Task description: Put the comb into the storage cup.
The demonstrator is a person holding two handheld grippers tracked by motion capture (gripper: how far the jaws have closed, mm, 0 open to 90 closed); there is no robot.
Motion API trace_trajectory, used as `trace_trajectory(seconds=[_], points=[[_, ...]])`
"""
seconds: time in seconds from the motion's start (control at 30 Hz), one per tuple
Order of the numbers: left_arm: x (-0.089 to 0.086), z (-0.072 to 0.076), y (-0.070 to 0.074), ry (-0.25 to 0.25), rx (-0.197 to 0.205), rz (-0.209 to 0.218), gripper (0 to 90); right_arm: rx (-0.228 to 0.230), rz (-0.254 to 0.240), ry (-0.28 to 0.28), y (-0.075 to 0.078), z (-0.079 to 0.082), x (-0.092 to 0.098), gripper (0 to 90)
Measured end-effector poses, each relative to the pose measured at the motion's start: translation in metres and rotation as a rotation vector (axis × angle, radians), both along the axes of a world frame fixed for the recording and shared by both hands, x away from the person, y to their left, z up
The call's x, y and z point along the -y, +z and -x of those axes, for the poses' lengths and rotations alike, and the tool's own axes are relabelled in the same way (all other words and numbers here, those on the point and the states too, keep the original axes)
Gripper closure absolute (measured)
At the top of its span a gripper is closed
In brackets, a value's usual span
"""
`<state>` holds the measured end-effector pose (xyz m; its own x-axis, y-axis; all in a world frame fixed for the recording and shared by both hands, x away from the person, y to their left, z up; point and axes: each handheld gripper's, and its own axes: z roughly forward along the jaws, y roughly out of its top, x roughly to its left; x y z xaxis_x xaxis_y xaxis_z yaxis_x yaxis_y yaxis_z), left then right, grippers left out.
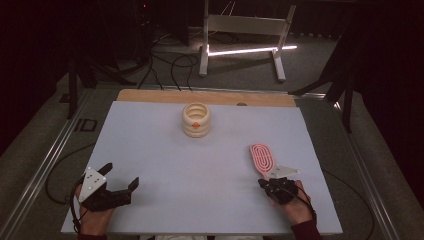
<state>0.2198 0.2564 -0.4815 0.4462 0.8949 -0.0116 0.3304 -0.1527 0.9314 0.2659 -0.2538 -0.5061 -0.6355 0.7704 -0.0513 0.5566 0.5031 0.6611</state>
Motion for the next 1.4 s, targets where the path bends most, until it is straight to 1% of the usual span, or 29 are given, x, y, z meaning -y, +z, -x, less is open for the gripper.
trace_trajectory(seconds=[0.3,0.47,0.67,0.77,0.83,0.9,0.93,0.97,1.03,1.07,1.13,1.23,1.27,1.33,1.37,1.4], points=[[0.001,0.0,0.0,0.0,-0.001,-0.002,1.3,-0.01,-0.003,-0.018,0.002,-0.002,0.014,90.0],[0.001,0.0,0.0,0.0,0.0,-0.002,1.3,-0.013,-0.008,-0.039,0.003,-0.002,0.02,90.0],[0.001,0.0,0.0,-0.001,0.0,-0.005,1.3,-0.013,-0.011,-0.032,0.003,-0.002,0.021,90.0],[0.001,0.0,0.0,-0.001,0.0,-0.004,1.3,-0.005,-0.014,-0.016,0.004,-0.001,0.02,89.9],[0.001,0.0,0.0,-0.001,0.0,0.0,1.3,0.007,-0.029,-0.005,0.006,0.0,0.019,89.7],[0.001,0.0,0.0,-0.004,0.002,0.008,1.3,0.033,-0.062,0.021,0.009,0.001,0.019,86.8],[0.001,0.0,0.001,-0.005,0.004,0.004,1.3,0.051,-0.088,0.032,0.012,0.003,0.019,85.6],[0.001,0.0,0.001,-0.005,0.006,0.0,1.3,0.069,-0.103,0.044,0.013,0.004,0.019,83.7],[0.002,0.001,0.002,-0.005,0.008,-0.003,1.3,0.113,-0.143,0.056,0.019,0.007,0.019,79.5],[0.002,0.001,0.002,-0.004,0.009,-0.008,1.3,0.141,-0.153,0.065,0.022,0.008,0.02,77.6],[0.002,0.001,0.002,-0.003,0.011,-0.01,1.3,0.195,-0.189,0.065,0.027,0.011,0.022,72.8],[0.002,0.001,0.003,-0.003,0.016,-0.006,1.3,0.248,-0.252,0.052,0.033,0.015,0.027,66.1],[0.001,0.001,0.003,-0.001,0.017,-0.003,1.3,0.272,-0.272,0.047,0.035,0.016,0.03,62.6],[0.001,0.001,0.005,-0.001,0.021,-0.003,1.3,0.304,-0.296,0.035,0.037,0.018,0.033,56.8],[0.001,0.001,0.005,-0.001,0.021,-0.003,1.2,0.304,-0.296,0.035,0.037,0.018,0.033,56.8],[0.001,0.001,0.005,-0.001,0.021,-0.003,1.2,0.313,-0.312,0.028,0.038,0.018,0.035,56.8]])
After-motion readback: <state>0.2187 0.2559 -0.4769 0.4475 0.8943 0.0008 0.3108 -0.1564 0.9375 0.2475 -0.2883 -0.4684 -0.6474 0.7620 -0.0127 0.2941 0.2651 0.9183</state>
